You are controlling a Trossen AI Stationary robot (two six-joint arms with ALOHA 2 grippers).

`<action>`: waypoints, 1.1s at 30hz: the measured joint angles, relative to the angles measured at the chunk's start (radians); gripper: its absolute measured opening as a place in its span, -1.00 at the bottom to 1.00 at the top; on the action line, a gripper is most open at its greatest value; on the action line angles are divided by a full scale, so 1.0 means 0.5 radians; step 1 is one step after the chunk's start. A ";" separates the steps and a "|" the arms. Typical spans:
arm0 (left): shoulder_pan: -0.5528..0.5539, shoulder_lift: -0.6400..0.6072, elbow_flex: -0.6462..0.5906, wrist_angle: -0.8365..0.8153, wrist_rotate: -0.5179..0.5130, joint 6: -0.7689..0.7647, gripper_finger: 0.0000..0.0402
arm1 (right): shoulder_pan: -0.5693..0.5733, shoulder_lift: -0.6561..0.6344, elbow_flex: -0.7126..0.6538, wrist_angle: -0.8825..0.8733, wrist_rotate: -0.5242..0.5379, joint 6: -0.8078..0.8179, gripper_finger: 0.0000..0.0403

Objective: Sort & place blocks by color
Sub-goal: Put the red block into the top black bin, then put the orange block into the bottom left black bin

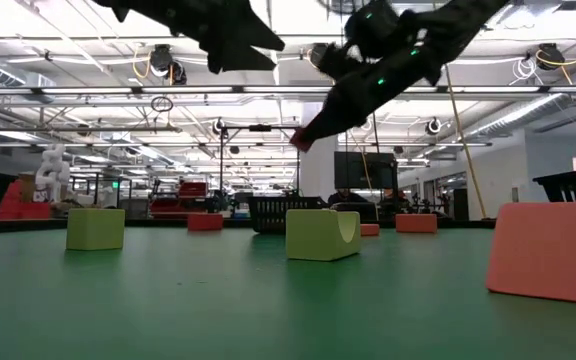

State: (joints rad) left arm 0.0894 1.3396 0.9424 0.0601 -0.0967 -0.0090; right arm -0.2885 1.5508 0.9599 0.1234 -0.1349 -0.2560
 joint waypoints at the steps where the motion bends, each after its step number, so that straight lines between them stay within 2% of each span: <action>1: 0.015 0.000 0.000 -0.018 0.002 0.010 0.44 | -0.017 0.051 0.032 -0.002 -0.001 -0.009 -0.41; 9: 0.126 0.001 0.000 -0.208 0.000 0.014 0.44 | -0.134 0.341 0.154 -0.004 -0.001 -0.031 -0.41; 16: 0.147 0.002 0.000 -0.265 0.004 -0.034 0.44 | -0.156 0.407 0.154 -0.042 0.002 0.017 -0.15; 21: 0.146 0.002 0.000 -0.258 0.002 -0.107 0.44 | -0.155 0.405 0.154 -0.030 0.003 0.017 -0.09; 26: 0.116 0.050 0.000 -0.101 -0.003 -0.198 0.44 | -0.156 0.396 0.154 -0.061 0.005 0.008 -0.08; 29: 0.079 0.084 0.003 -0.033 -0.002 -0.199 0.44 | -0.160 0.296 0.150 -0.178 0.006 -0.045 -0.07; 33: 0.036 0.102 0.000 -0.126 -0.013 -0.215 0.44 | -0.160 0.094 0.154 -0.474 0.002 -0.040 -0.07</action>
State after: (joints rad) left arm 0.1073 1.3904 0.9424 -0.0031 -0.1030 -0.1163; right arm -0.3683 1.5980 1.0367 -0.1137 -0.1339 -0.2760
